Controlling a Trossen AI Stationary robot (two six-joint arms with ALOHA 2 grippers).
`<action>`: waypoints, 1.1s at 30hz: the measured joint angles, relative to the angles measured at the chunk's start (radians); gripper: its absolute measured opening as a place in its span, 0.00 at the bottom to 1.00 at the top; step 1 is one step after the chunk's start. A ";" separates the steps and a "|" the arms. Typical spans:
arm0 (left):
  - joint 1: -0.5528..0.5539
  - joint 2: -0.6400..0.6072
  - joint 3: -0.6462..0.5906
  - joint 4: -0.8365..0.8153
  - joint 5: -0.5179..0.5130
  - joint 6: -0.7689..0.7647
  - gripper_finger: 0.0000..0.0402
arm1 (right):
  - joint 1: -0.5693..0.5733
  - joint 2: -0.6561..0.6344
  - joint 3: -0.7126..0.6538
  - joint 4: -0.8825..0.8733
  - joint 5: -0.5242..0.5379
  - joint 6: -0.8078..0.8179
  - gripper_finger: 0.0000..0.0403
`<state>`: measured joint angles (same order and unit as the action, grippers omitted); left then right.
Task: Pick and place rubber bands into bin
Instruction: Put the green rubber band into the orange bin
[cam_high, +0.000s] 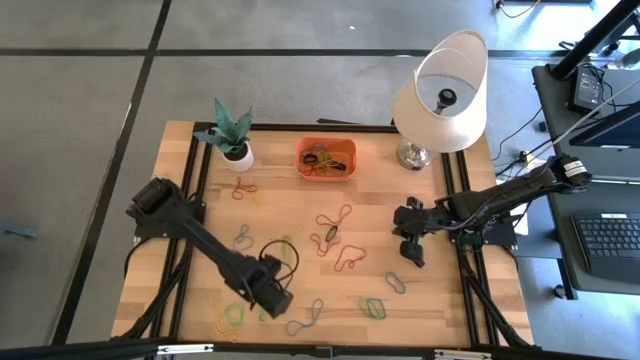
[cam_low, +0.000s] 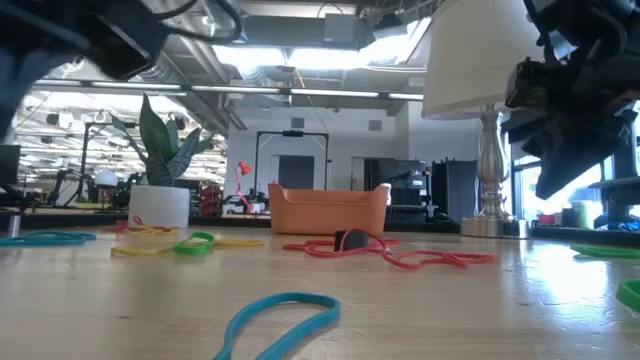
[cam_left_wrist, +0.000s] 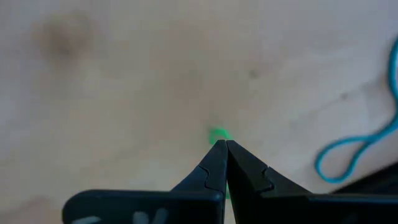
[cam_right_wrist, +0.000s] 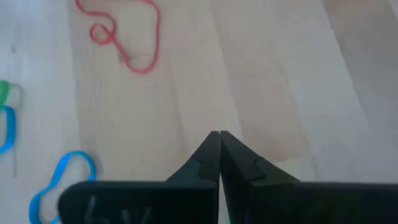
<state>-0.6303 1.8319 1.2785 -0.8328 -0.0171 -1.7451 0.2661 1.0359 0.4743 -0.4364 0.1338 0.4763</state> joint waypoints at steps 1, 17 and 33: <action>-0.008 0.013 0.000 0.030 0.006 -0.016 0.01 | 0.000 0.000 -0.003 -0.001 0.000 0.000 0.02; -0.040 0.118 0.000 0.065 0.036 -0.098 0.33 | 0.000 0.000 -0.005 0.014 -0.016 0.017 0.02; -0.051 0.141 0.000 0.037 0.040 -0.091 0.15 | 0.000 0.000 -0.005 0.023 -0.015 0.043 0.02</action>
<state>-0.6810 1.9733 1.2789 -0.7959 0.0232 -1.8362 0.2661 1.0359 0.4688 -0.4139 0.1184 0.5192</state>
